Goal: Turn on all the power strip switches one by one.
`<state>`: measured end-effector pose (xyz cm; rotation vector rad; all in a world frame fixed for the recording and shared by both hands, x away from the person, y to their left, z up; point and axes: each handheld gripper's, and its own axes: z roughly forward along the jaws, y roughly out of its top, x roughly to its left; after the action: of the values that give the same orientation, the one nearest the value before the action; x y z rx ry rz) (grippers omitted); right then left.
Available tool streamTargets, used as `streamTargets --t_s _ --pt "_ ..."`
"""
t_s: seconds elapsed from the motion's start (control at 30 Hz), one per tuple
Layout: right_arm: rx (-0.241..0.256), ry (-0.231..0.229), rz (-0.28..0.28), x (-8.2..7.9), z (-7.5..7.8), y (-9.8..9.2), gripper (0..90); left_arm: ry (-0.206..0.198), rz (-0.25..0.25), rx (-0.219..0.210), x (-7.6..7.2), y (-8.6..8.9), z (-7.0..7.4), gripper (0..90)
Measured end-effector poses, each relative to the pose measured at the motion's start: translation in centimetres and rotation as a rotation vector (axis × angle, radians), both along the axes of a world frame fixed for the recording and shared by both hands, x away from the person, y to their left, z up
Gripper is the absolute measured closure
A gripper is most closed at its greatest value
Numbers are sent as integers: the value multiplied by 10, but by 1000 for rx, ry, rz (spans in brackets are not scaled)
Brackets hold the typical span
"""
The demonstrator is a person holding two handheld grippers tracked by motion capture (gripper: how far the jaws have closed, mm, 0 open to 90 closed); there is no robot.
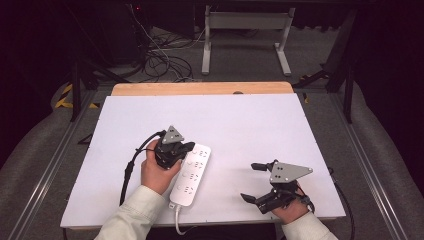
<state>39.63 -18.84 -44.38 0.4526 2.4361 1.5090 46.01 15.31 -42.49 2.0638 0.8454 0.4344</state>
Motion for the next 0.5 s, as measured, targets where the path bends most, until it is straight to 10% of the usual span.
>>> streamTargets --t_s 0.1,0.5 --pt "5 -3 -3 0 1 -1 50 -33 -13 -26 -8 4 9 720" --pt "10 -13 -13 0 2 -3 49 -128 -37 -72 -51 36 33 494"
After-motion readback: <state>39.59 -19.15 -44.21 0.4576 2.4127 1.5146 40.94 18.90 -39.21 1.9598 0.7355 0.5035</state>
